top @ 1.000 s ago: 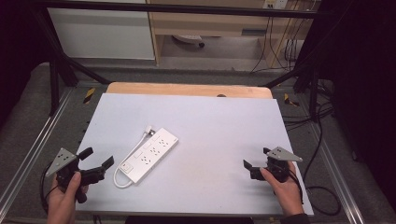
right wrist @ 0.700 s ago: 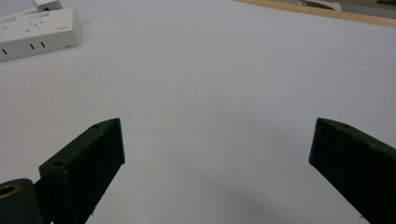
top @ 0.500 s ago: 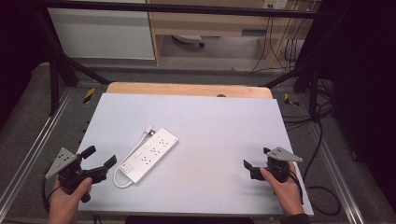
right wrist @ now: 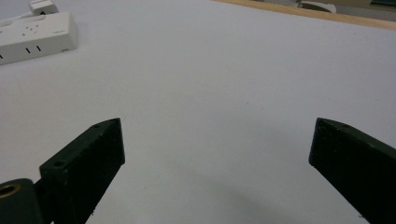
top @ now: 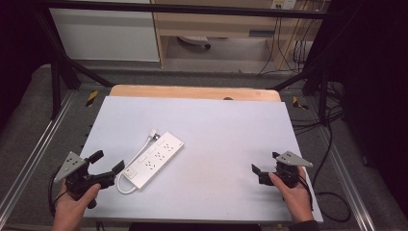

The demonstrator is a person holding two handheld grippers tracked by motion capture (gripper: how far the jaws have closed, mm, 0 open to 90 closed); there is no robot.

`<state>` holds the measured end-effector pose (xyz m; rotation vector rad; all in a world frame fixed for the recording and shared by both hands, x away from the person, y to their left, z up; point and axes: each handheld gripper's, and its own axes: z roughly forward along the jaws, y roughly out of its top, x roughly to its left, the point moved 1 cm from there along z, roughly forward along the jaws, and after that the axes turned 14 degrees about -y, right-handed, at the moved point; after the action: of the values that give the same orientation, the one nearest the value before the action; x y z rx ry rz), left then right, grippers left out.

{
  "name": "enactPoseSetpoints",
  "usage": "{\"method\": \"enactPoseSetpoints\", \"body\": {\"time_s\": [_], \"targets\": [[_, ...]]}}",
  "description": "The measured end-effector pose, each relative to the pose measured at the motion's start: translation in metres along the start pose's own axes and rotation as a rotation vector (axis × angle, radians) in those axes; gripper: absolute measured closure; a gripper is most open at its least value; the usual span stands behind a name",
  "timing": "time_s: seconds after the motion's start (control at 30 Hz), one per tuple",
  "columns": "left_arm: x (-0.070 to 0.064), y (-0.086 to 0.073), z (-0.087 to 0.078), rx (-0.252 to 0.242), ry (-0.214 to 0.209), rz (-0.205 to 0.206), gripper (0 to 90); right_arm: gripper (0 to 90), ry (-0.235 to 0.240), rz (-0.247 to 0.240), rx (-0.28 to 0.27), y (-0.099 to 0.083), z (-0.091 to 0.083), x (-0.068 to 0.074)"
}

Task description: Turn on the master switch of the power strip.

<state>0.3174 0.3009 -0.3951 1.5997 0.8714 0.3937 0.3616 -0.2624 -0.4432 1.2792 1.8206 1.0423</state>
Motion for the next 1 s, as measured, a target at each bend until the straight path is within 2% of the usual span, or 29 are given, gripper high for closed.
{"method": "enactPoseSetpoints", "body": {"time_s": [0.53,0.63,1.0], "targets": [[-0.003,-0.003,0.007,0.044,-0.018,0.018,10.3,3.4,0.001,0.003,0.001,0.000,0.000,0.000],[-0.003,-0.005,0.008,0.060,-0.027,0.032,14.0,3.4,0.001,0.002,0.002,0.000,0.000,0.000],[-0.005,-0.006,0.013,0.093,-0.051,0.035,21.0,3.4,0.004,-0.006,0.005,0.000,0.001,0.002]]}}
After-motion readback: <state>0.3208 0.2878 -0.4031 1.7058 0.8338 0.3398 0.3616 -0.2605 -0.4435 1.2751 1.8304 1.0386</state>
